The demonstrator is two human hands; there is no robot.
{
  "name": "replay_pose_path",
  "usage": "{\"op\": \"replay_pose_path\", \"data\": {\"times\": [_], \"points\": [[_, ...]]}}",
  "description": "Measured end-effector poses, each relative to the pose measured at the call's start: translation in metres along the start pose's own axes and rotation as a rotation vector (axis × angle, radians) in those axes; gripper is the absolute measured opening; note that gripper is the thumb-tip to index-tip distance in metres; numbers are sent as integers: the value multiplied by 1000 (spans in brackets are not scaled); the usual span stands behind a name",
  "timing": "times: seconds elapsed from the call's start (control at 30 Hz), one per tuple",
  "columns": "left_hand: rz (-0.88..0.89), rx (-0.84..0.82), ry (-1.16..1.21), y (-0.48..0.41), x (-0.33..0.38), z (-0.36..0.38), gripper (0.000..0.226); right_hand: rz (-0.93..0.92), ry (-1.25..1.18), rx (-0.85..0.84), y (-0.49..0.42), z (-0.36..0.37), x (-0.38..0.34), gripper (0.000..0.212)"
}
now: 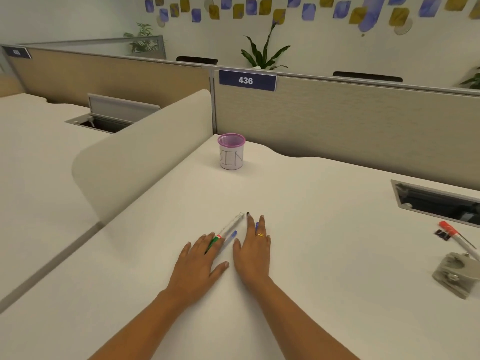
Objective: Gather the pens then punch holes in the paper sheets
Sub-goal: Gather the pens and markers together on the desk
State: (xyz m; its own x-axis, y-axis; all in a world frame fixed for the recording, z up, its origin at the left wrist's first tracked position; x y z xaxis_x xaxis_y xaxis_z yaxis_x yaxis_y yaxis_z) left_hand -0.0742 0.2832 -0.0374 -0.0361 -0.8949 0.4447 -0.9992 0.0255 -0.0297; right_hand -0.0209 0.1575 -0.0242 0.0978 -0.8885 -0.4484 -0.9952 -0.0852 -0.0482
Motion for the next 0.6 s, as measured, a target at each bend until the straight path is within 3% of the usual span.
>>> {"op": "replay_pose_path", "data": {"times": [0.3,0.4,0.6], "points": [[-20,63,54,3,-78,-48,53,60,-155,-76,-10,43,-97,58],[-47,78,47,0,-94,-56,51,-6,-241,-130,-12,49,-121,58],[-52,133,55,-3,-111,-67,48,35,-319,-139,-30,35,-110,45]]}}
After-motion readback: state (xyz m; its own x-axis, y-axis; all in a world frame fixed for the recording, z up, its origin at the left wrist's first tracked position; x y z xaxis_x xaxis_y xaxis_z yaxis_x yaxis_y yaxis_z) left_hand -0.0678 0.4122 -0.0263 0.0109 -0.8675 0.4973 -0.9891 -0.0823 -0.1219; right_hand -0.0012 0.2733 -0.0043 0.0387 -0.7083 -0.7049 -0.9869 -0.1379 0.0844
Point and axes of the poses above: each hand's wrist, its own y-axis away from the middle knuckle, its own z-axis out of the palm, x = y × z, the point moved 5 cm from there along -y, towards the middle knuckle, and after that the axes turned 15 degrees about y, right-handed, at the moved point
